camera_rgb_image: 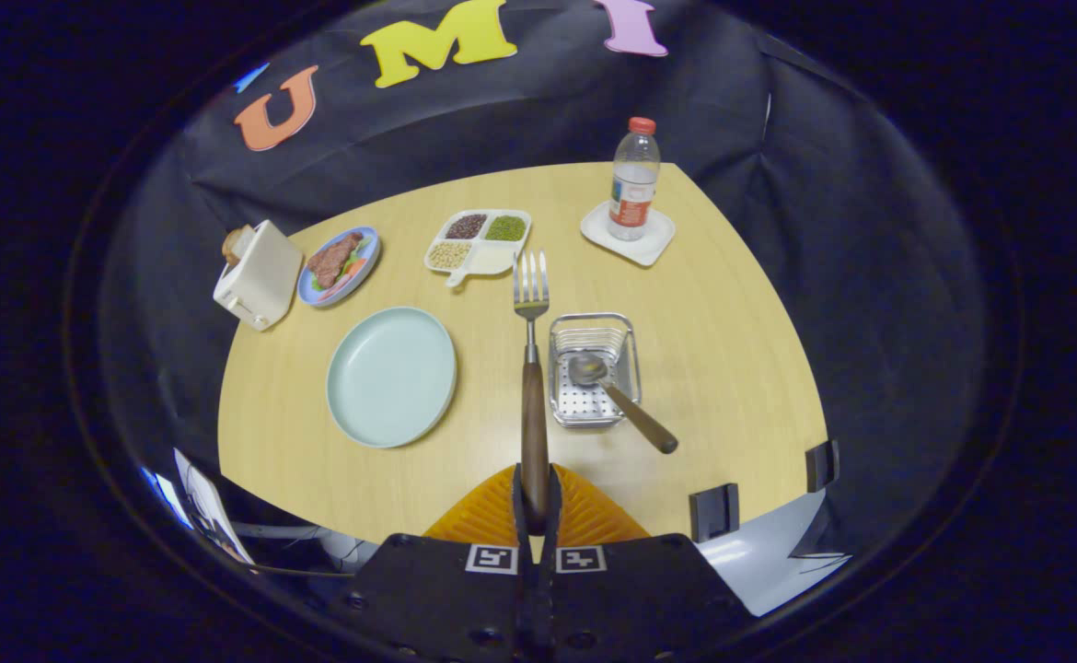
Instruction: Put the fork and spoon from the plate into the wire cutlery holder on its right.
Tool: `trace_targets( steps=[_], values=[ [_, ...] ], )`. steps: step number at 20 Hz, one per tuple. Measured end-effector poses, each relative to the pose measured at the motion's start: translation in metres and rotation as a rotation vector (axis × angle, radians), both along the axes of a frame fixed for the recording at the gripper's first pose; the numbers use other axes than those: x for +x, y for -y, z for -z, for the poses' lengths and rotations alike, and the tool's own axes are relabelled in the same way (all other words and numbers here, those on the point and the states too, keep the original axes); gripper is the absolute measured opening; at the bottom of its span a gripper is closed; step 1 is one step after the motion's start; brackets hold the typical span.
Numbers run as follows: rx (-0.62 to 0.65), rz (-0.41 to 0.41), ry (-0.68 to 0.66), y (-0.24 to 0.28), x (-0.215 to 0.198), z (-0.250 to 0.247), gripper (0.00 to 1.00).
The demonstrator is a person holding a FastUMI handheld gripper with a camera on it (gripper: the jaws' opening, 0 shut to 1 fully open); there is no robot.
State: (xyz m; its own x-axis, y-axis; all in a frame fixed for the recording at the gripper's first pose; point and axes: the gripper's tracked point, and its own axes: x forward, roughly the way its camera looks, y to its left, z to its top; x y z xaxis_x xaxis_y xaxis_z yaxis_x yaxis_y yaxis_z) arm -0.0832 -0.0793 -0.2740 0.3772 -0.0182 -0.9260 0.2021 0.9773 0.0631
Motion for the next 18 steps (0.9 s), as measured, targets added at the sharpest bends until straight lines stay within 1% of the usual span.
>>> trace_targets(
  steps=[5, 9, 13, 16, 17, 18],
  values=[
    [0.026, 0.038, -0.052, 0.016, -0.022, 0.011, 0.0],
    [0.055, 0.05, -0.066, 0.011, -0.025, 0.014, 0.0],
    [0.081, 0.078, -0.092, 0.007, -0.029, 0.019, 0.01],
    [0.078, 0.089, -0.101, 0.008, -0.03, 0.023, 0.0],
    [0.079, 0.092, -0.097, 0.008, -0.029, 0.022, 0.01],
    [0.072, 0.089, -0.095, 0.009, -0.029, 0.022, 0.04]
  ],
)
